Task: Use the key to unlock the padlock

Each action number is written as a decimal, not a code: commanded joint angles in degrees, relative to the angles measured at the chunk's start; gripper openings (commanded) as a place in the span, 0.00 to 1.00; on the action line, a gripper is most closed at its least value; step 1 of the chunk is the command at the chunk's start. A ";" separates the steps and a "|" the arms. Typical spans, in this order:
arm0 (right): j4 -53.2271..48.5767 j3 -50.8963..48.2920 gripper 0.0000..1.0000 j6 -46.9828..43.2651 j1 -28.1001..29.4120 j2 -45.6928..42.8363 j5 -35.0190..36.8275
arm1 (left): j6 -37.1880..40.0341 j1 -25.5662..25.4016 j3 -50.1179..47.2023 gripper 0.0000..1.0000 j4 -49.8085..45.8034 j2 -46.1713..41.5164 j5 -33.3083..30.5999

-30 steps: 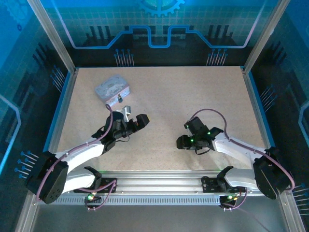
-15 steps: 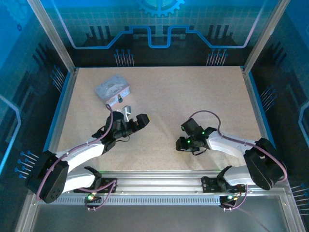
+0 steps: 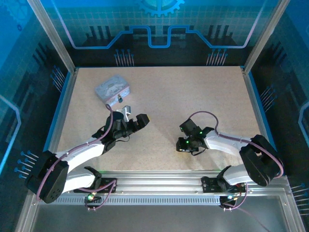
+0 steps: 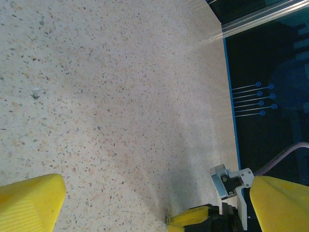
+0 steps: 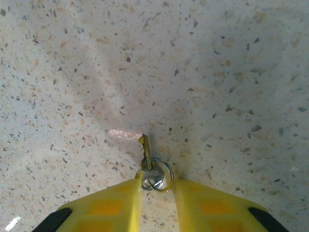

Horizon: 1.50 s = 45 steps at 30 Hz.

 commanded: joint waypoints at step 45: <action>27.69 -2.60 0.00 6.35 1.79 -13.39 -2.36 | -1.18 -3.81 6.42 0.77 1.99 -1.55 7.90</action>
